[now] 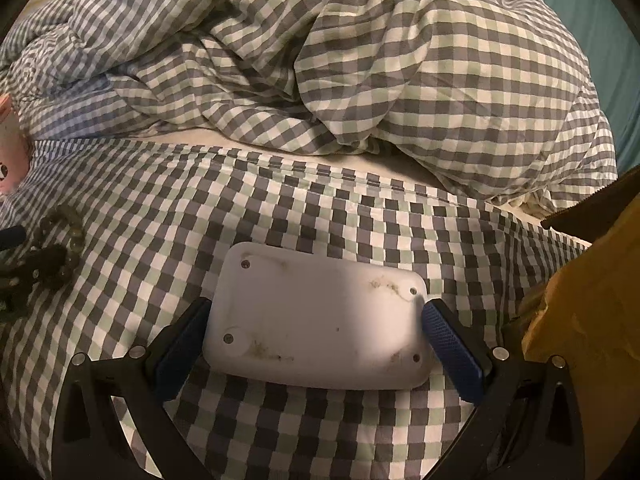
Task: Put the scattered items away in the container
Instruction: 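Grasp the dark bead bracelet with the left gripper while the right approaches the white plate, then grasp the white plastic plate with the right gripper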
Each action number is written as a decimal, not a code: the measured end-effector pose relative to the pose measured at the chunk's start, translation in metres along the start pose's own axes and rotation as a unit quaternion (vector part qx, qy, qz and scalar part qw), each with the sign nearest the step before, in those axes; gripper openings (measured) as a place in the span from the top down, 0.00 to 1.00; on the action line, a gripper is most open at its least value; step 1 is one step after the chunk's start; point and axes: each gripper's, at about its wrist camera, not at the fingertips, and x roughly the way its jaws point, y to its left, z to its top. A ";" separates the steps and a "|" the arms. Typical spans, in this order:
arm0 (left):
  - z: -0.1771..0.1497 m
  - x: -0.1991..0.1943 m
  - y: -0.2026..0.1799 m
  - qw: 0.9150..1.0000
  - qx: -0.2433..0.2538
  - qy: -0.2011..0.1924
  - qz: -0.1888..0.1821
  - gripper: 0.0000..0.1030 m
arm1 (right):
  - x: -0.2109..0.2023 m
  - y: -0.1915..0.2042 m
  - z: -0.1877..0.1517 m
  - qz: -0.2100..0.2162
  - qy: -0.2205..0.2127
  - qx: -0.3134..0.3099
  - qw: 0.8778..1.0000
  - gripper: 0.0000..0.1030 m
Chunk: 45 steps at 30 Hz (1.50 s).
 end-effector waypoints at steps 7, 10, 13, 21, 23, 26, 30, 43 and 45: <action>0.000 -0.004 -0.006 1.000 0.010 -0.009 -0.001 0.67 | -0.014 0.006 -0.004 0.006 -0.014 -0.007 1.000 0.22; 0.001 -0.006 -0.003 1.000 0.004 -0.002 -0.022 0.89 | -0.022 0.014 -0.004 0.005 -0.022 -0.020 1.000 0.38; 0.000 -0.011 0.002 0.999 -0.005 0.003 -0.038 0.90 | -0.028 0.019 -0.006 0.007 -0.025 -0.028 0.999 0.48; -0.004 -0.047 0.019 0.999 -0.018 -0.018 -0.046 0.90 | -0.053 0.020 -0.009 0.011 -0.038 -0.036 0.999 0.75; -0.004 -0.063 0.023 0.998 -0.020 -0.031 -0.047 0.90 | -0.060 0.020 -0.010 0.014 -0.043 -0.035 0.998 0.90; -0.001 -0.085 0.025 0.997 -0.023 -0.047 -0.049 0.90 | -0.068 0.021 -0.013 0.007 -0.043 -0.040 0.998 1.00; 0.001 -0.110 0.026 0.996 -0.023 -0.065 -0.051 0.90 | -0.079 0.015 -0.020 0.028 -0.046 -0.020 0.998 1.00; -0.005 -0.126 0.028 0.995 -0.024 -0.077 -0.056 0.90 | -0.065 -0.009 -0.035 0.060 -0.016 0.129 0.990 0.23; -0.005 -0.126 0.030 0.995 -0.026 -0.078 -0.056 0.90 | -0.055 -0.009 -0.034 0.055 -0.004 0.147 0.988 0.22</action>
